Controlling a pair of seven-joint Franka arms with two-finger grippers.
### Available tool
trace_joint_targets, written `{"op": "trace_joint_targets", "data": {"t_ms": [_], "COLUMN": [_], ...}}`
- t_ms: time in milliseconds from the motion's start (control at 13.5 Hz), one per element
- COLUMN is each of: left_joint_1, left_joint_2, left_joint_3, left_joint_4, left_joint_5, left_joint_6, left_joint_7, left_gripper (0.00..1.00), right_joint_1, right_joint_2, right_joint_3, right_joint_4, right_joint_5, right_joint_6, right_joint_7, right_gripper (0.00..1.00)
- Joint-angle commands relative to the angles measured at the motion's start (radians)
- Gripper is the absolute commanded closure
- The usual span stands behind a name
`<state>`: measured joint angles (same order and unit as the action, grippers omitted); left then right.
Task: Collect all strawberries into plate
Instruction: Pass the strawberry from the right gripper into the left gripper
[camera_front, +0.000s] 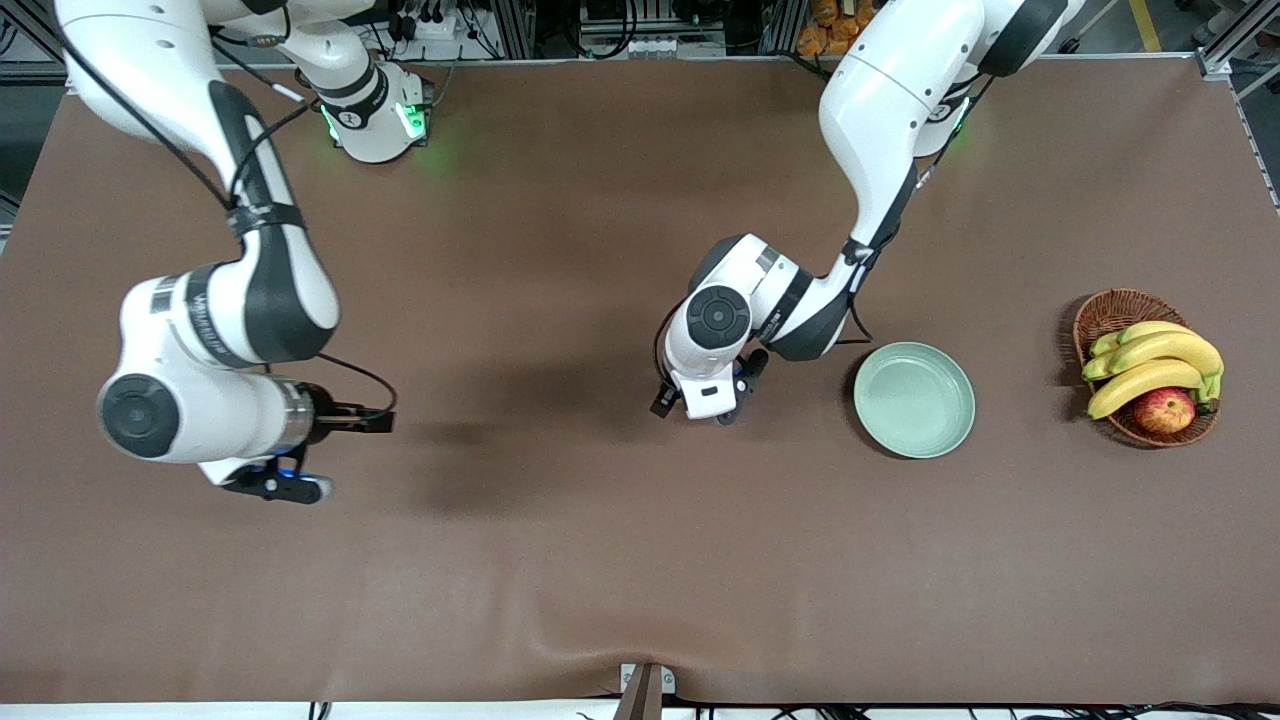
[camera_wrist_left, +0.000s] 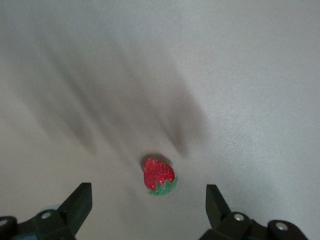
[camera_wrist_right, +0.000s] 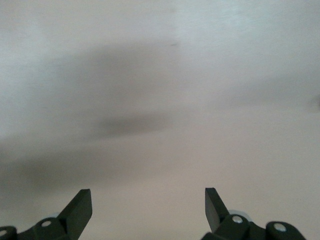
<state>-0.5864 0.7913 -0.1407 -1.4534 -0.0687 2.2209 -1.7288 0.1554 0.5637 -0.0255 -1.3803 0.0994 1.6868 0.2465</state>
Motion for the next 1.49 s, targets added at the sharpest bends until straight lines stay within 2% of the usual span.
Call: {"op": "trace_joint_targets", "data": {"t_ms": [0,149,223,371,668,743,891,965,1114,1337,1411], "left_joint_1": [-0.029,-0.035,-0.038,-0.052,-0.056,-0.056,-0.053,-0.053,-0.046,-0.011,0.022], "left_joint_2": [0.031,0.045,0.048,0.049,0.072,0.074,0.075,0.075,0.074,0.024,-0.030], "left_joint_3": [0.018,0.020,0.029,0.033,0.033,0.033,0.033,0.033,0.032,0.033,0.032], "left_joint_4": [0.034,0.034,0.033,0.027,0.024,0.024,0.024,0.025,0.027,0.018,0.007], "left_joint_5": [-0.011,-0.008,-0.008,0.010,0.047,0.058,0.063,0.063,0.063,0.070,0.072], "left_joint_6": [0.040,0.083,0.083,0.083,0.083,0.083,0.083,0.083,0.083,0.051,-0.014], "left_joint_7": [-0.122,-0.187,-0.201,-0.202,-0.212,-0.210,-0.204,-0.204,-0.199,-0.169,-0.134], "left_gripper": [0.00,0.00,0.04,0.06,0.14,0.20,0.39,0.54,1.00,1.00,1.00], "right_joint_1": [-0.068,-0.114,-0.146,-0.212,-0.321,-0.344,-0.372,-0.373,-0.387,-0.411,-0.412], "right_joint_2": [-0.096,-0.137,-0.140,-0.120,-0.036,-0.019,0.024,0.028,0.045,0.068,0.070], "right_joint_3": [0.021,0.021,0.021,0.021,0.021,0.021,0.022,0.022,0.022,0.022,0.022], "right_joint_4": [-0.139,-0.253,-0.281,-0.284,-0.293,-0.307,-0.330,-0.330,-0.332,-0.335,-0.339], "right_joint_5": [-0.052,-0.089,-0.107,-0.142,-0.149,-0.149,-0.145,-0.145,-0.145,-0.145,-0.145], "right_joint_6": [0.043,0.149,0.187,0.238,0.370,0.420,0.484,0.482,0.491,0.507,0.507], "right_joint_7": [-0.091,-0.172,-0.203,-0.295,-0.478,-0.522,-0.588,-0.592,-0.648,-0.719,-0.731], "right_gripper": [0.00,0.00,0.00,0.00,0.00,0.00,0.00,0.00,0.00,0.07,0.09]}}
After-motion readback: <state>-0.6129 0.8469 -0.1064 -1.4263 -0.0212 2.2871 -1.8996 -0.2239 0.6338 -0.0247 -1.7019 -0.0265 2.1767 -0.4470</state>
